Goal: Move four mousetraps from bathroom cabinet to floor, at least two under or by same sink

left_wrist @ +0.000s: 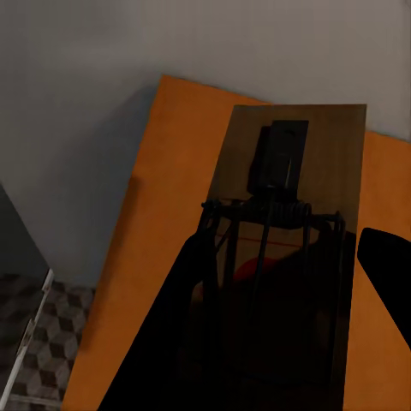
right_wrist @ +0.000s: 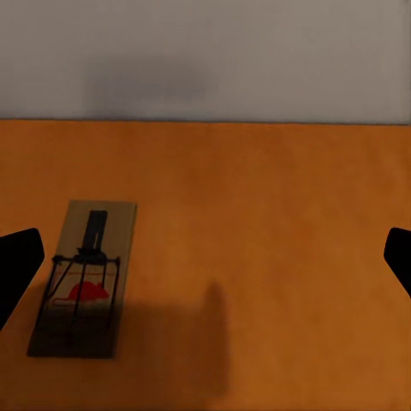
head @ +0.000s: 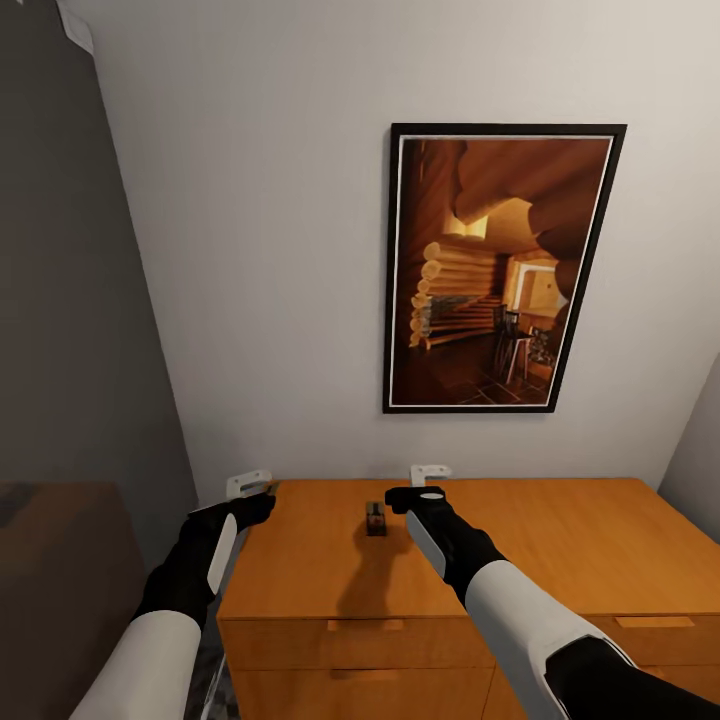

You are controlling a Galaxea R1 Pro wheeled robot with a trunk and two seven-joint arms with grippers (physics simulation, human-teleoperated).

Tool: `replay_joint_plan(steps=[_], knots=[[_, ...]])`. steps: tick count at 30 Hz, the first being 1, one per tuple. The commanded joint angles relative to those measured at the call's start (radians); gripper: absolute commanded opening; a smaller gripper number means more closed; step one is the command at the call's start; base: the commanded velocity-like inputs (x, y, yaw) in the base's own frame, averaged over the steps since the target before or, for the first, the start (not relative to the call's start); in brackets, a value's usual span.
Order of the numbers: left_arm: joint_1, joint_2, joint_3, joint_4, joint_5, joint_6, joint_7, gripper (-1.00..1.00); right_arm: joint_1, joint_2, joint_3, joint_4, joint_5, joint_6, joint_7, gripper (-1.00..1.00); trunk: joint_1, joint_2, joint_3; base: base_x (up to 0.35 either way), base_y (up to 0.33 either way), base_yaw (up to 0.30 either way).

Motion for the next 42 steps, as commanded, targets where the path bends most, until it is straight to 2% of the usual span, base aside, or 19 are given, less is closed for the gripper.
replay_joint_plan(steps=[1, 19, 26, 42], knots=[[0.000, -0.001, 0.003, -0.001, -0.005, 0.005, -0.001, -1.00, 0.000, 0.000, 0.004, 0.000, -0.006, 0.003, -0.008, 1.00, 0.000, -0.001, -0.001, 0.000, 0.000, 0.000], [0.000, -0.001, 0.003, -0.001, -0.005, 0.005, 0.000, -1.00, 0.000, 0.000, 0.005, 0.000, -0.004, 0.001, -0.009, 1.00, 0.000, -0.001, -0.001, 0.002, 0.000, 0.000], [0.000, 0.000, 0.003, -0.001, -0.005, 0.005, 0.000, -1.00, 0.000, 0.000, 0.005, -0.001, -0.003, 0.002, -0.009, 1.00, 0.000, -0.001, -0.001, 0.183, 0.042, 0.000], [0.000, 0.000, 0.003, -0.001, -0.005, 0.006, 0.000, -1.00, 0.000, 0.000, 0.004, -0.001, -0.003, 0.005, -0.009, 1.00, 0.000, -0.001, -0.001, 0.058, 0.043, 0.000]])
